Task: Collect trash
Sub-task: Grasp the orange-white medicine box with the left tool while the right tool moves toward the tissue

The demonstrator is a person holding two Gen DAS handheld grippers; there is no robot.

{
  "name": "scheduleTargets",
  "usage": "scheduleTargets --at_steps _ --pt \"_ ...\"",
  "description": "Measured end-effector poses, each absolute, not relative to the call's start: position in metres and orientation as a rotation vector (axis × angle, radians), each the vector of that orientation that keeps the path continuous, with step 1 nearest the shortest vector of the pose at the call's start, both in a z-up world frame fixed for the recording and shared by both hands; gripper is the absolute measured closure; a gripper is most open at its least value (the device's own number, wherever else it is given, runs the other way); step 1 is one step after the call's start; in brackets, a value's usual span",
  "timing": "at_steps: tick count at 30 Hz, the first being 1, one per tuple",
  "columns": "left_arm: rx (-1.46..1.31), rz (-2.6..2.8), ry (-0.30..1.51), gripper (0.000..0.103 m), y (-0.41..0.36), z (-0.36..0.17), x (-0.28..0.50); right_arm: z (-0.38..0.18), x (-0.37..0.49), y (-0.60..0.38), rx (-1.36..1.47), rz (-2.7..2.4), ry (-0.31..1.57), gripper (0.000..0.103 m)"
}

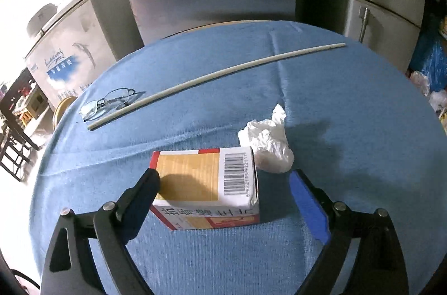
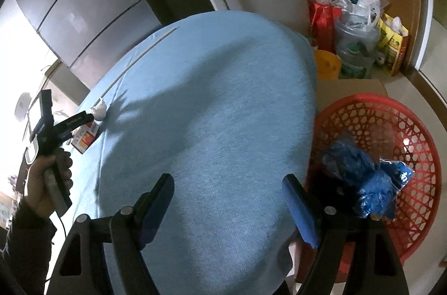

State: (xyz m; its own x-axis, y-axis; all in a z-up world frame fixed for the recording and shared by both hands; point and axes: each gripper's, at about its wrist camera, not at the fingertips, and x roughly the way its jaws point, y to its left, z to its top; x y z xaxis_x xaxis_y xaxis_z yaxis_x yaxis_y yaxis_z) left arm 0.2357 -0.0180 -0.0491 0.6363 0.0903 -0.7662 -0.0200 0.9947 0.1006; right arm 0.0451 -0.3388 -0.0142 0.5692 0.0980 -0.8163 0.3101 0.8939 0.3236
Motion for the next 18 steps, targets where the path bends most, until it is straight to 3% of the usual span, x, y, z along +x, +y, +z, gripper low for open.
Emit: scheduleTargets --at_steps 7,14,15,17,18 --pt "-0.111 0.04 0.823 0.005 0.014 -0.03 0.223 -0.024 0.058 -0.326 0.458 -0.102 1.001 0.021" --pt "-0.059 0.016 0.987 0.004 0.013 -0.072 0.258 -0.021 0.066 -0.312 0.424 -0.068 1.002 0.021" --pt "-0.08 0.005 0.989 0.007 0.013 -0.077 0.259 -0.02 0.066 -0.312 0.419 -0.07 1.001 0.021" --pt "-0.104 -0.011 0.964 0.021 0.019 -0.075 0.254 -0.02 0.066 -0.315 0.421 -0.078 1.004 0.021" --pt "-0.104 -0.007 0.955 0.021 0.02 -0.073 0.25 -0.022 0.066 -0.315 0.423 -0.083 1.007 0.021"
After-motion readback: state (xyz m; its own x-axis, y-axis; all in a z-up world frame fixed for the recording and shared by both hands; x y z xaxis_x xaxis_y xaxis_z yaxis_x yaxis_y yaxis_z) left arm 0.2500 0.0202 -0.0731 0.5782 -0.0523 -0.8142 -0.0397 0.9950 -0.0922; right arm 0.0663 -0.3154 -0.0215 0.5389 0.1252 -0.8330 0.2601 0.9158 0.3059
